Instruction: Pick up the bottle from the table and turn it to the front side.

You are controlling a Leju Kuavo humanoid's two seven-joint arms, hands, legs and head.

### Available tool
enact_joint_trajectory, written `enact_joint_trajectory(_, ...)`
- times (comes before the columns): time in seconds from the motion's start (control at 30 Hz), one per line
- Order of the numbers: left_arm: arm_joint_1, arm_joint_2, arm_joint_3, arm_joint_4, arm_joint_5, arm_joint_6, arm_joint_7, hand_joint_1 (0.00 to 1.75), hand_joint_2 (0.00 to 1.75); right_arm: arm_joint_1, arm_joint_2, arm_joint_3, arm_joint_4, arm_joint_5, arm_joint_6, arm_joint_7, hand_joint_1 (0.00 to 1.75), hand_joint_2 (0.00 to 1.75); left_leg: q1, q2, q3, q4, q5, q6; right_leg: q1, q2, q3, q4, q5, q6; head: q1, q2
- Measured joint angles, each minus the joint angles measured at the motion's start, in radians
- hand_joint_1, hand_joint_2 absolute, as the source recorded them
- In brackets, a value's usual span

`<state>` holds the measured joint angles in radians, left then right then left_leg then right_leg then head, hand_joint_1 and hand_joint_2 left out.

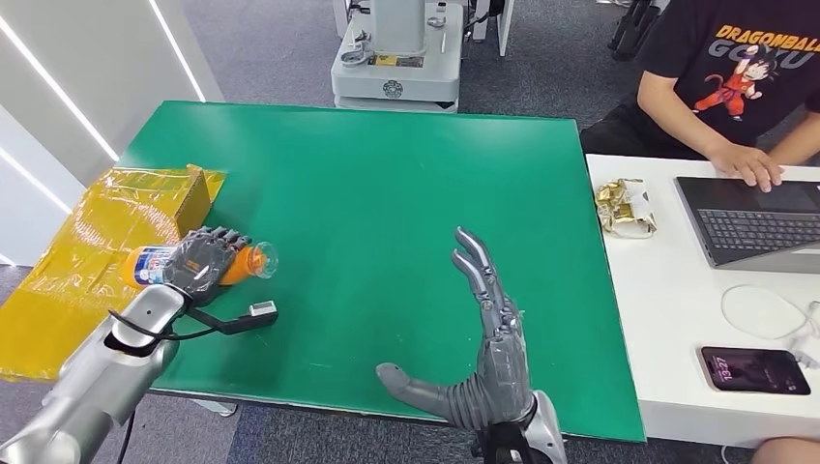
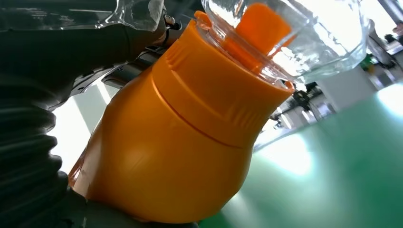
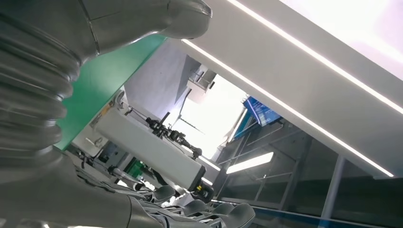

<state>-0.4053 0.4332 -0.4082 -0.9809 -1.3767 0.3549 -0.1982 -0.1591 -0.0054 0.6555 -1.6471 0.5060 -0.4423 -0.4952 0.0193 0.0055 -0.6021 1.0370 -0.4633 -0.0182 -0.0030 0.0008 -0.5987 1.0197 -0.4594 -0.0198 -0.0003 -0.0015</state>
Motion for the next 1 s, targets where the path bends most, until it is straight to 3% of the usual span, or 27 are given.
enact_joint_trajectory(0.23, -0.117, -0.022, -0.064, 0.204, -0.023, -0.046, -0.061, 1.75, 1.75, -0.033, -0.004, 0.02, 0.008, -0.043, 0.019, -0.012, 0.0, 1.75, 0.0, 0.0, 0.0, 0.0, 0.0, 0.0, 0.0, 0.0, 0.0, 0.0, 0.0, 0.0, 0.0, 0.0)
enact_joint_trajectory(0.43, -0.168, -0.034, -0.087, 0.303, -0.008, -0.066, -0.065, 1.68, 1.75, -0.055, -0.004, 0.035, 0.024, -0.058, 0.022, -0.019, 0.0, 1.75, 0.0, 0.0, 0.0, 0.0, 0.0, 0.0, 0.0, 0.0, 0.0, 0.001, 0.0, 0.0, 0.0, 0.0)
enact_joint_trajectory(0.57, -0.173, -0.03, -0.089, 0.342, 0.01, -0.054, -0.043, 0.02, 1.75, -0.076, -0.004, 0.045, 0.039, -0.082, 0.023, -0.029, 0.0, 1.75, 0.0, 0.001, 0.0, 0.0, 0.0, 0.0, 0.0, 0.001, 0.0, 0.001, 0.0, 0.0, 0.0, 0.0)
enact_joint_trajectory(0.77, -0.154, -0.009, -0.085, 0.357, 0.012, -0.043, 0.02, 0.0, 1.75, -0.102, -0.004, 0.059, 0.07, -0.112, 0.024, -0.045, 0.0, 1.75, 0.0, 0.0, 0.001, -0.001, 0.0, 0.0, 0.0, 0.0, 0.001, 0.001, 0.0, 0.0, 0.0, 0.0)
enact_joint_trajectory(1.0, -0.132, 0.009, -0.064, 0.356, 0.01, -0.049, 0.027, 0.0, 1.75, -0.118, -0.004, 0.068, 0.102, -0.137, 0.037, -0.05, 0.0, 1.75, 0.0, 0.0, 0.003, -0.001, 0.0, 0.0, 0.0, 0.0, 0.002, 0.002, 0.0, 0.0, 0.0, 0.0)
